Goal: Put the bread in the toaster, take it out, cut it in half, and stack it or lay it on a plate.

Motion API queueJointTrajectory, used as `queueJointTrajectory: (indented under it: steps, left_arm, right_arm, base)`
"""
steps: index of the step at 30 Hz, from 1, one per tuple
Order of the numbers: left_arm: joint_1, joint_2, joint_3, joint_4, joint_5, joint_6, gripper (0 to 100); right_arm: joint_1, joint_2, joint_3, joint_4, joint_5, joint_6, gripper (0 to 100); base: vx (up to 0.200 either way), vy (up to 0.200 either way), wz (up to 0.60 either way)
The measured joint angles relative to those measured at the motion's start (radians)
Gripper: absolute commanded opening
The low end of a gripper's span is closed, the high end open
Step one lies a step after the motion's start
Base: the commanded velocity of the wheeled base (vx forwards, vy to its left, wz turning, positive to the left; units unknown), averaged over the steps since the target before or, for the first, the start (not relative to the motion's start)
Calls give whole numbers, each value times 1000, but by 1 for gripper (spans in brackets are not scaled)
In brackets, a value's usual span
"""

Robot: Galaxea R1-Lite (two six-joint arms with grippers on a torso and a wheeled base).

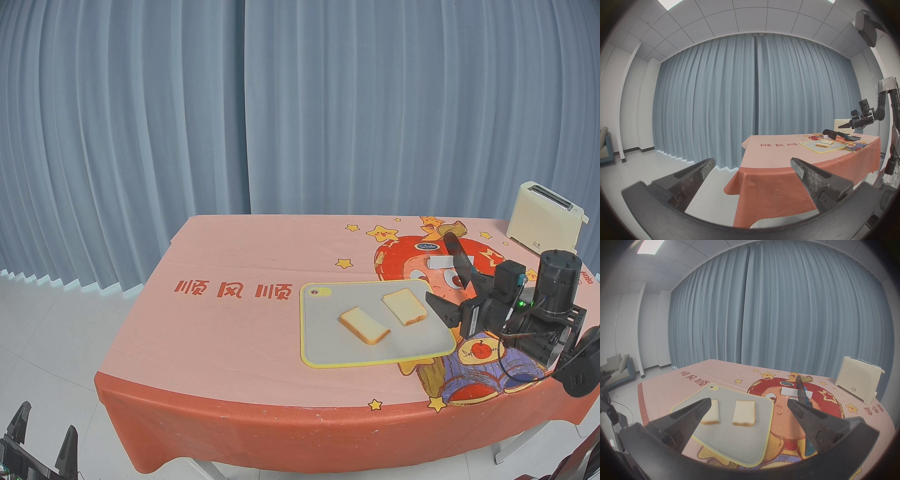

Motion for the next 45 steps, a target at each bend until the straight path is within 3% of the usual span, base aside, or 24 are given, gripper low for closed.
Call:
queueJointTrajectory:
  steps: [7,12,31,45]
  left_arm:
    - [0,0,0,0,0,0,100]
    - [0,0,0,0,0,0,100]
    - [0,1,0,0,0,0,100]
    - [0,1,0,0,0,0,100]
  right_arm:
    - [-6,0,-181,234,5,45,100]
    - [-6,24,-280,329,7,79,100]
    - [-84,264,-401,356,6,89,100]
    - [-99,326,-399,351,-8,89,100]
  base:
    - [0,0,0]
    - [0,0,0]
    - [0,0,0]
    - [0,0,0]
